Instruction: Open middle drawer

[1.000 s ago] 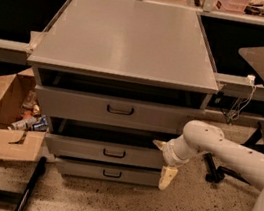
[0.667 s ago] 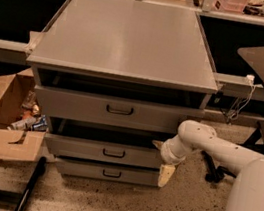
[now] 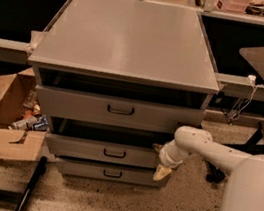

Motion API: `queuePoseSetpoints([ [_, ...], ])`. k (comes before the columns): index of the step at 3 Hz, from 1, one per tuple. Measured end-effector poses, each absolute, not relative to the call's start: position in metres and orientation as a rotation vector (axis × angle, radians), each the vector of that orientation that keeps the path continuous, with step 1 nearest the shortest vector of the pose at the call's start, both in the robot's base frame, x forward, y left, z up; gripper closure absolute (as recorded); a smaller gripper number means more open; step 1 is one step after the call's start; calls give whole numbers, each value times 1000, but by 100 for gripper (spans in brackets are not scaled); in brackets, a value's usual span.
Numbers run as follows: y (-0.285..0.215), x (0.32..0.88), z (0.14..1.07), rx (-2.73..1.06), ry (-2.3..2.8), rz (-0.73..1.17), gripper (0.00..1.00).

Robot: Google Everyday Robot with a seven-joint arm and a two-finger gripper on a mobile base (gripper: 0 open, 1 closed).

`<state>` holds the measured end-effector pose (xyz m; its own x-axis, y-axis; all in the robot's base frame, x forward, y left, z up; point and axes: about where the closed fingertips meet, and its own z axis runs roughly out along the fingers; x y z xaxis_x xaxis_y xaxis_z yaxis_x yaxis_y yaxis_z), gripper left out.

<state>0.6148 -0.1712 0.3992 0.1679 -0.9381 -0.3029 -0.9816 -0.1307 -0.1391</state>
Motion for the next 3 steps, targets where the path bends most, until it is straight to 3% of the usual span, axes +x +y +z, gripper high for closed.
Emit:
queuePoseSetpoints([
  [3,-169,590,428,-2119,1828,145,96],
])
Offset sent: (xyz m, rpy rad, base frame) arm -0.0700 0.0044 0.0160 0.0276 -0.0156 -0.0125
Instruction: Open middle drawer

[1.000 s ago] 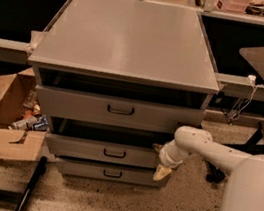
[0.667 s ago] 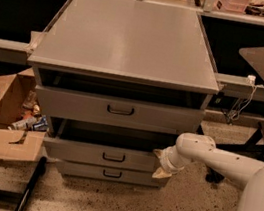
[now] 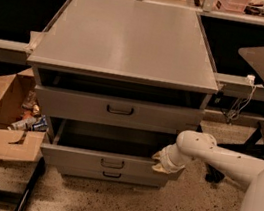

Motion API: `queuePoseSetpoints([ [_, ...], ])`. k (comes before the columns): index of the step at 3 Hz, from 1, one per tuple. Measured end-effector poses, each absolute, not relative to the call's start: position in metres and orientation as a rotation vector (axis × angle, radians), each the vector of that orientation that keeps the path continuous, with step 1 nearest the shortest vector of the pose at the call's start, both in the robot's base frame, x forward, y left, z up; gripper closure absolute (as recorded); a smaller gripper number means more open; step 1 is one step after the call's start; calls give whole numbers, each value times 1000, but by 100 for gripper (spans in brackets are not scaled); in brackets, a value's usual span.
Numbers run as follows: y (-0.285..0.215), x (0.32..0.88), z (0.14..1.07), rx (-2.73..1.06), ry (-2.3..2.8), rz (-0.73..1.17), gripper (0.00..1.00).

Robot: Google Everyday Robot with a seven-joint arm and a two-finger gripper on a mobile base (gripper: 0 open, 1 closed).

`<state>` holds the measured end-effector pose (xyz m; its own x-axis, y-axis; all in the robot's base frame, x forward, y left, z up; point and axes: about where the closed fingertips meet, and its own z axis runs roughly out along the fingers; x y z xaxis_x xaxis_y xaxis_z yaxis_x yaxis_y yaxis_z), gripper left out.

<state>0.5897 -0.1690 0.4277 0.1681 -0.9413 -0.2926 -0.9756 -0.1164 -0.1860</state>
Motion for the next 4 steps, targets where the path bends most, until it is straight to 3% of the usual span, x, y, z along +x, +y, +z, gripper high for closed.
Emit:
queuePoseSetpoints([
  [1,-169,590,428,-2120,1828,145,0],
  [2,-169,590,428,-2120,1828,145,0],
  [4,-163,590,380,-2236,1866,330,0],
])
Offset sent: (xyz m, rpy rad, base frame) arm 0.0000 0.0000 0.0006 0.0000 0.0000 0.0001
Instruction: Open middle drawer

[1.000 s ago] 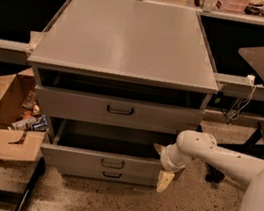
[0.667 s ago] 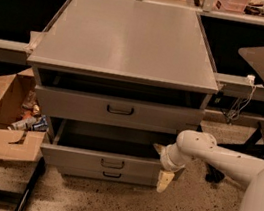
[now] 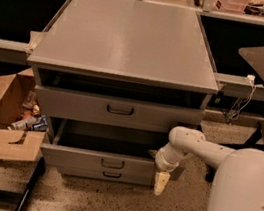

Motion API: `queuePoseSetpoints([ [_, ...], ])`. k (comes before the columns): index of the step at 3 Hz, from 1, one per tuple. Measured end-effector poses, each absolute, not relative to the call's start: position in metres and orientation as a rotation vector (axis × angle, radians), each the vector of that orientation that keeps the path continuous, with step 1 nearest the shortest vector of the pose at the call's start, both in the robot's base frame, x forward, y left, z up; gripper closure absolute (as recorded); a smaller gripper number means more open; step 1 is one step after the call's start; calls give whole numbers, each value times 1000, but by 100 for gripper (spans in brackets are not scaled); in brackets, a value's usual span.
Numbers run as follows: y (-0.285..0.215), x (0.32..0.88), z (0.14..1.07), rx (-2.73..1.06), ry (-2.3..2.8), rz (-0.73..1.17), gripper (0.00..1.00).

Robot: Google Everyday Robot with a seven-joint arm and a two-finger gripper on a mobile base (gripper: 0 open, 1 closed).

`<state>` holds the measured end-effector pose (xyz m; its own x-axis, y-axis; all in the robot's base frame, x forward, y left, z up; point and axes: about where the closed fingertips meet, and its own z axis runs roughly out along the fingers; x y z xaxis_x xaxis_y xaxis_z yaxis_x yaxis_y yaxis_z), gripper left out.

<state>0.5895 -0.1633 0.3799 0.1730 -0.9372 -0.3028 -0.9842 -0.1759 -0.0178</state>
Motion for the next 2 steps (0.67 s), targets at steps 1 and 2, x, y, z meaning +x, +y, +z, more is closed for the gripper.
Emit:
queuePoseSetpoints([
  [1,-153,581,388,-2268,1870,320,26],
  [2,-152,581,389,-2268,1870,320,50],
])
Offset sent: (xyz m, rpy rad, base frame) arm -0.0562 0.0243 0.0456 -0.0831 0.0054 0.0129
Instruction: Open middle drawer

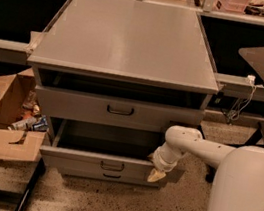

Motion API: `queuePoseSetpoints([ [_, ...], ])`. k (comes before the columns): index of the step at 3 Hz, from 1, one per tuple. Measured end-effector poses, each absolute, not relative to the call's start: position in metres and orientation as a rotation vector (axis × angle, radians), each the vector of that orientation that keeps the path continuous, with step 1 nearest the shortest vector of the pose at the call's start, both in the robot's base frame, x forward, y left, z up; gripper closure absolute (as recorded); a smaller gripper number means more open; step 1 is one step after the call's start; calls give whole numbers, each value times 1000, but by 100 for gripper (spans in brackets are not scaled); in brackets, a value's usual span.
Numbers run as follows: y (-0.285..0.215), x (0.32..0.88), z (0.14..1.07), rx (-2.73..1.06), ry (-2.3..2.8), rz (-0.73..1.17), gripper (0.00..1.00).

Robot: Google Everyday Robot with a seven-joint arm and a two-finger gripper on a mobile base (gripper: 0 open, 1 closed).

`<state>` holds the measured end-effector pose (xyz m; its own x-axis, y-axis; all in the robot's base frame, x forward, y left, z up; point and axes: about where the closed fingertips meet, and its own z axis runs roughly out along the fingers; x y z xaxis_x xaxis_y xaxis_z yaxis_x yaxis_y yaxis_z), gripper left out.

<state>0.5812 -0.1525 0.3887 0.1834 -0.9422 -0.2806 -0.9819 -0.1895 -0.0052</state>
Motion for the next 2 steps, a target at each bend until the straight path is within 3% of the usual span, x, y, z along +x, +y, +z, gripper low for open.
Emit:
queuePoseSetpoints([
  [1,-151,572,394,-2265,1887,323,81],
  [2,-151,572,395,-2265,1887,323,100],
])
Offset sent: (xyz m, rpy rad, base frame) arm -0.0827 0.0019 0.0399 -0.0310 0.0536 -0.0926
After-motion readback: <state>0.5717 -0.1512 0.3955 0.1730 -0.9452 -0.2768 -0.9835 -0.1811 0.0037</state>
